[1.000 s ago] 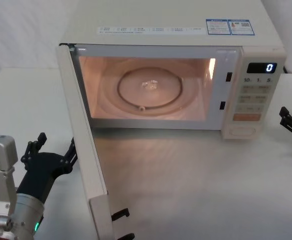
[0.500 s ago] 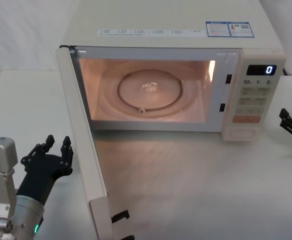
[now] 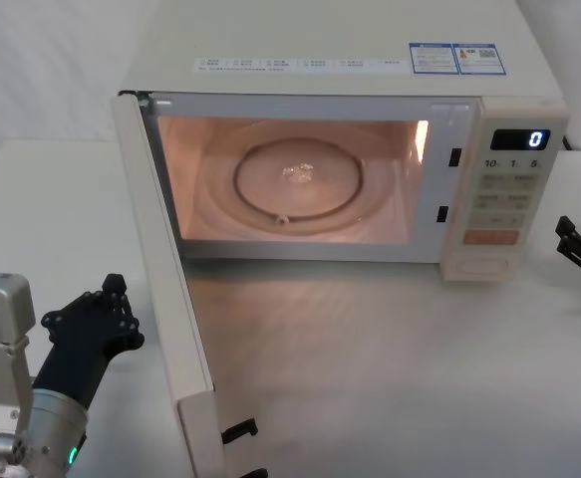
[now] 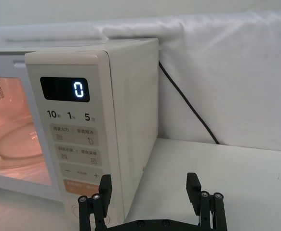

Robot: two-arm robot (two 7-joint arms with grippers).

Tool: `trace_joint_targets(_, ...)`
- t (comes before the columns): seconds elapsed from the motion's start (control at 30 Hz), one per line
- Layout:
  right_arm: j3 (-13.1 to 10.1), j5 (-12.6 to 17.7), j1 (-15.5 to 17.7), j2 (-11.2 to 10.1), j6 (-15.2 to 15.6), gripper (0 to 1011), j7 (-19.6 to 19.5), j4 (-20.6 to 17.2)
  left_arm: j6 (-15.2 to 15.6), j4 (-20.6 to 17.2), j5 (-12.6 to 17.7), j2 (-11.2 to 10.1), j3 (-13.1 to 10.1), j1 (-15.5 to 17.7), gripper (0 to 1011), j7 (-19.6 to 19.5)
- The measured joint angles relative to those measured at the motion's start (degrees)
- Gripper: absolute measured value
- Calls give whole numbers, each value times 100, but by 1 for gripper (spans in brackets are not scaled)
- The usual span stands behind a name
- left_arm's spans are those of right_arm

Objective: Press the button to open the microwave door with one hand; close the microwave door with the other hand.

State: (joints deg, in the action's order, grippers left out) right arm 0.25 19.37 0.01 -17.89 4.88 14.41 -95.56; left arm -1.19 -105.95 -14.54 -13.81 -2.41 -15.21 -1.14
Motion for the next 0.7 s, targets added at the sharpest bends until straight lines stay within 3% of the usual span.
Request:
trace_joint_targets(0.57, 0, 0, 0, 0, 0, 1002, 0, 0, 0, 0, 0, 0, 0, 0, 0, 0)
trace_joint_targets(0.7, 0, 0, 0, 0, 0, 1002, 0, 0, -72, -54, 20, -37, 68, -61, 0, -150)
